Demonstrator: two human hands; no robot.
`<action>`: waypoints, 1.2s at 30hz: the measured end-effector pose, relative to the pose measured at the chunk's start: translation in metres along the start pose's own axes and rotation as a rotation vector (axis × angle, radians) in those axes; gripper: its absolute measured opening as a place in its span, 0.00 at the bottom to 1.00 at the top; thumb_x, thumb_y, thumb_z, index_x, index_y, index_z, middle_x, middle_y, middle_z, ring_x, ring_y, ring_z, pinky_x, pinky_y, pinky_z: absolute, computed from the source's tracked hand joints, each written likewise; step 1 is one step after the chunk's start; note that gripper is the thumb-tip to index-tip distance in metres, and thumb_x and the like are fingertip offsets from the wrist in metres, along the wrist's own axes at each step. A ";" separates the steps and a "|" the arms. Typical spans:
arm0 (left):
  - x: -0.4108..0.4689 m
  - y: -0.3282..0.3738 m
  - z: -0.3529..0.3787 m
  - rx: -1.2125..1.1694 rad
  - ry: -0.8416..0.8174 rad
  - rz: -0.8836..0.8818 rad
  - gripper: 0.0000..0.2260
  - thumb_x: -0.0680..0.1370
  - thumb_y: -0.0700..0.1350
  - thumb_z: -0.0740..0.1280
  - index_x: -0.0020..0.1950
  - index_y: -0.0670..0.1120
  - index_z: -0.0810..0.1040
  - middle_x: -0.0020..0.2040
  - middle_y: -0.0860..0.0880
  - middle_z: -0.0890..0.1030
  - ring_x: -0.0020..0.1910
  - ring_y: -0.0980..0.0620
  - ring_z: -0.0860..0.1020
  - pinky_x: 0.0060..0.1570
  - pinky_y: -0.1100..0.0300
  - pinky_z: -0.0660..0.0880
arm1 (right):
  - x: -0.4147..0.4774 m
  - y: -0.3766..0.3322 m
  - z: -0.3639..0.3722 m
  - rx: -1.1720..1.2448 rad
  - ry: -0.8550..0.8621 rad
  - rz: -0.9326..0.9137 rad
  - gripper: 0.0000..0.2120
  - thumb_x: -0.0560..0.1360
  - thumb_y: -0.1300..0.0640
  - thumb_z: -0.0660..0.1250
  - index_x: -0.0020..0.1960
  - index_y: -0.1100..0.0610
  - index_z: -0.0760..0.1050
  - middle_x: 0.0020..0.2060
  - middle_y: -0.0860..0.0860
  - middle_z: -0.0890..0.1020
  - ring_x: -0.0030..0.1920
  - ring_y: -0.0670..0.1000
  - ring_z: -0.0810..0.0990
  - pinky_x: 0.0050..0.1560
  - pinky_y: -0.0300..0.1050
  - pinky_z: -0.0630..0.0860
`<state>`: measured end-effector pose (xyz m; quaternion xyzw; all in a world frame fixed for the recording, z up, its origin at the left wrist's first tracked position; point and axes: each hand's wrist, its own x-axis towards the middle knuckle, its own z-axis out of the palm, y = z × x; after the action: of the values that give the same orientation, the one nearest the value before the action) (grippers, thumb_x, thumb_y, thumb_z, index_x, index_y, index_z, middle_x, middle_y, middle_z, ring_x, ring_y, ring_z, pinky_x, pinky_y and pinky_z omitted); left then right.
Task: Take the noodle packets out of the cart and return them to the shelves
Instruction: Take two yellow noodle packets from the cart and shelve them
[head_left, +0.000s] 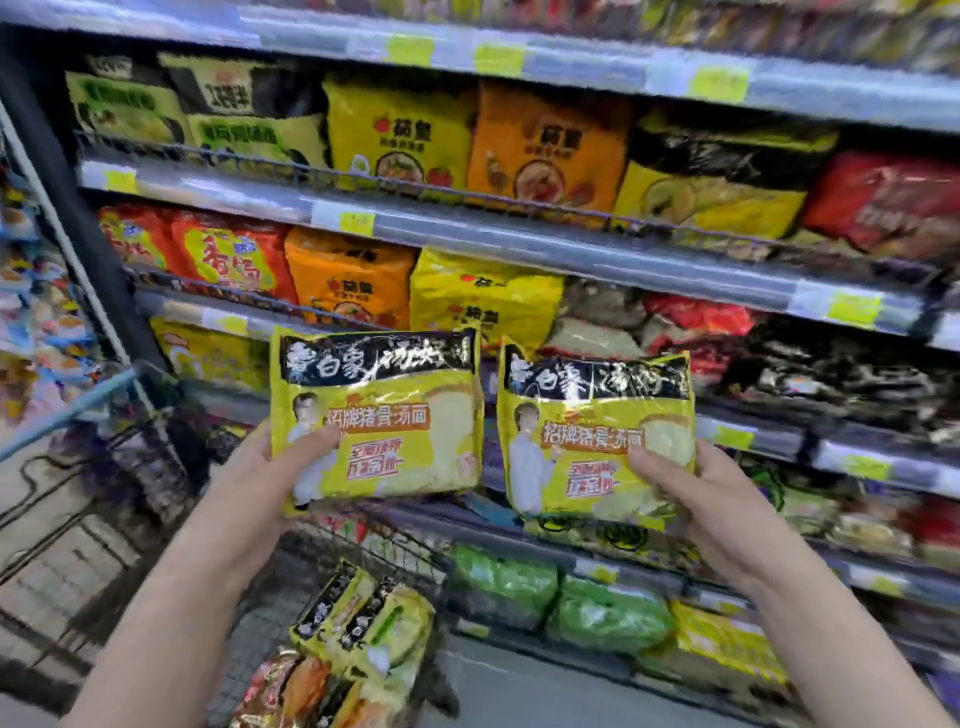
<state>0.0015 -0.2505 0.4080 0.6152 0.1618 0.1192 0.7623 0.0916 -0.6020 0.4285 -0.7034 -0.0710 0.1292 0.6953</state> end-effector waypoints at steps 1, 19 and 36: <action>-0.003 0.002 0.018 -0.021 -0.037 -0.001 0.33 0.67 0.58 0.79 0.70 0.52 0.75 0.65 0.53 0.82 0.61 0.49 0.79 0.63 0.47 0.70 | -0.014 -0.003 -0.018 0.010 0.037 -0.026 0.31 0.62 0.43 0.81 0.60 0.56 0.79 0.47 0.49 0.89 0.45 0.46 0.87 0.38 0.34 0.80; -0.152 -0.048 0.361 0.016 -0.528 -0.032 0.47 0.51 0.65 0.85 0.67 0.53 0.77 0.65 0.53 0.83 0.66 0.47 0.79 0.65 0.45 0.73 | -0.273 0.003 -0.350 0.071 0.476 -0.160 0.34 0.62 0.42 0.84 0.63 0.56 0.80 0.57 0.56 0.87 0.60 0.59 0.85 0.68 0.58 0.75; -0.217 -0.103 0.564 0.087 -0.661 -0.018 0.23 0.75 0.52 0.76 0.67 0.46 0.78 0.57 0.50 0.87 0.58 0.46 0.84 0.53 0.50 0.76 | -0.338 0.008 -0.516 0.094 0.537 -0.130 0.22 0.72 0.51 0.75 0.63 0.56 0.78 0.56 0.53 0.88 0.57 0.55 0.86 0.63 0.57 0.78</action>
<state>0.0225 -0.8623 0.4363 0.6511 -0.0837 -0.1005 0.7477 -0.0872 -1.1919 0.4484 -0.6734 0.0772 -0.1036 0.7279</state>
